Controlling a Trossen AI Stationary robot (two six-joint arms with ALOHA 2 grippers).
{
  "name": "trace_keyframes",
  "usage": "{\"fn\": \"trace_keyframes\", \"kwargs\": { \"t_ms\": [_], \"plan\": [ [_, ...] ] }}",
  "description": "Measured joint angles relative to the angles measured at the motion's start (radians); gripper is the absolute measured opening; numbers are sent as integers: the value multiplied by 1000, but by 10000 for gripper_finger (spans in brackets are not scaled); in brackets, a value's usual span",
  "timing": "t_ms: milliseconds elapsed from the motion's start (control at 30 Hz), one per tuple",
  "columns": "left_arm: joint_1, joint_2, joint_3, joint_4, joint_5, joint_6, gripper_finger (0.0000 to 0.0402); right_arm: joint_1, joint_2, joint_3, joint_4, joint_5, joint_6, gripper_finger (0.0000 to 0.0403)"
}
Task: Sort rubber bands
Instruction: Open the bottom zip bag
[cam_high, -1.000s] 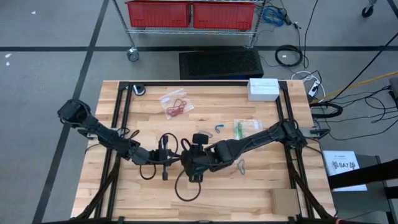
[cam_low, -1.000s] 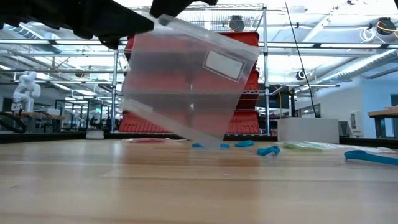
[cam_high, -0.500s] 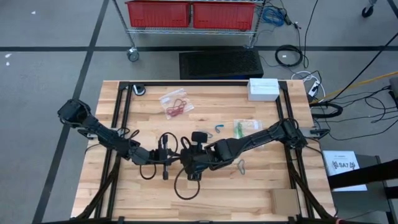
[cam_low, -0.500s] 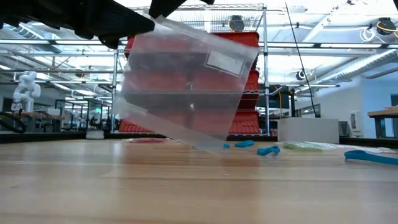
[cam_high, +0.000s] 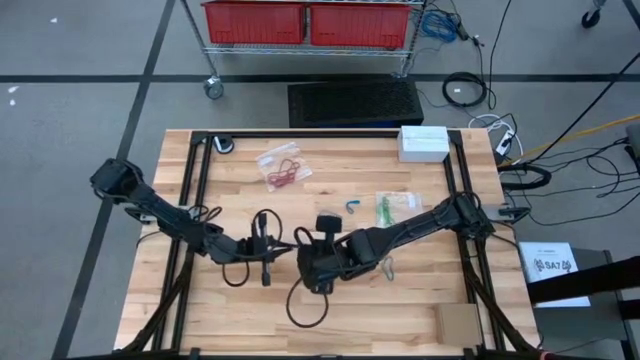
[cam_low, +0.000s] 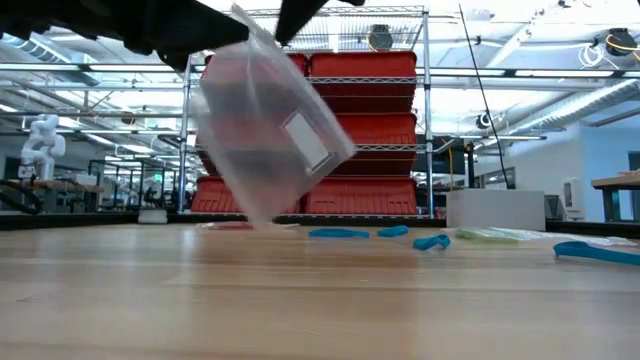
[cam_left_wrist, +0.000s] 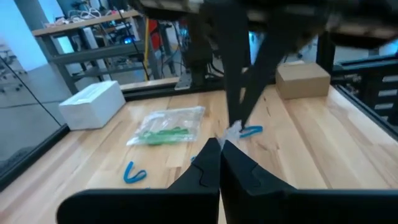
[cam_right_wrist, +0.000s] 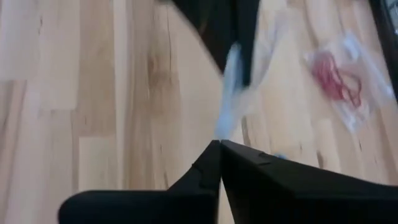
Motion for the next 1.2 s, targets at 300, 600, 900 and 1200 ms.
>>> {"fn": "trace_keyframes", "kwargs": {
  "t_ms": [300,600,900,1200],
  "plan": [
    [0,-35,0,-8,-1,23,0,39,0,0,-160,1,121,1],
    [0,-39,-19,-9,-1,-2,0,95,-37,0,-57,181,124,51],
    [0,-39,-19,-7,-1,-3,0,27,-34,-1,48,102,44,141],
    [0,-39,-19,-7,-1,-2,0,-22,-34,-1,64,21,33,127]
  ]
}}
